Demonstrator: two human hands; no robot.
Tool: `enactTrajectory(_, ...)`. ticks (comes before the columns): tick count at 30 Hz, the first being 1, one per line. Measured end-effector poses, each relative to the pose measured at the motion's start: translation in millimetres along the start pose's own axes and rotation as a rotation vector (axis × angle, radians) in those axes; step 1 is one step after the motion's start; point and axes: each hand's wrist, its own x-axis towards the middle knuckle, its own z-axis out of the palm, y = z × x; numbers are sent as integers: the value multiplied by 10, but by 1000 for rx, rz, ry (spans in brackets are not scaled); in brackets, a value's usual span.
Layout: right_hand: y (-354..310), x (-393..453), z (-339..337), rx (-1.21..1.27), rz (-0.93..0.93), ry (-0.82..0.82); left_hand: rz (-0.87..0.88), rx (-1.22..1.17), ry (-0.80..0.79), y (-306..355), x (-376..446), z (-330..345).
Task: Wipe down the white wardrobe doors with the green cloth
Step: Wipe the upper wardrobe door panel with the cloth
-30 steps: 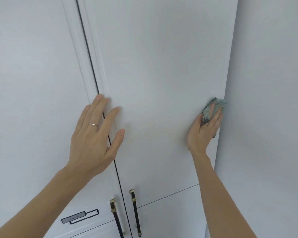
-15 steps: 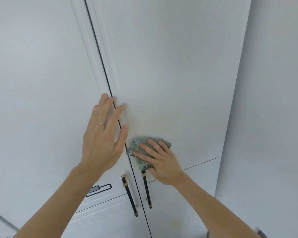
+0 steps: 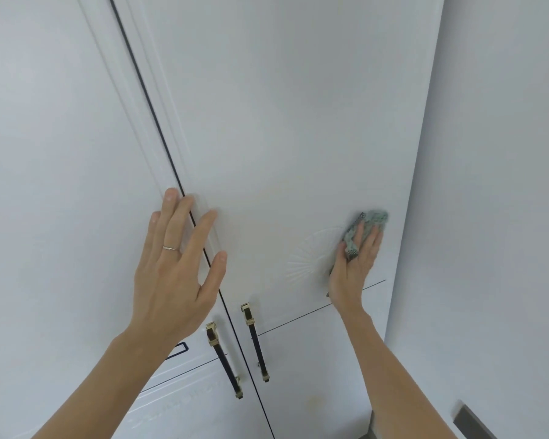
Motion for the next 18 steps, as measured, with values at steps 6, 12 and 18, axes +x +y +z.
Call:
enactTrajectory(6,-602,641,-228,171,45,146,-36,5,19,44,21,63)
enactTrajectory(12,-27,341,-104,363,224,300,-90,-6,38,152,48,154)
enactTrajectory(18,220,30,66,559,513,281,-55,-10,31,61,34,135)
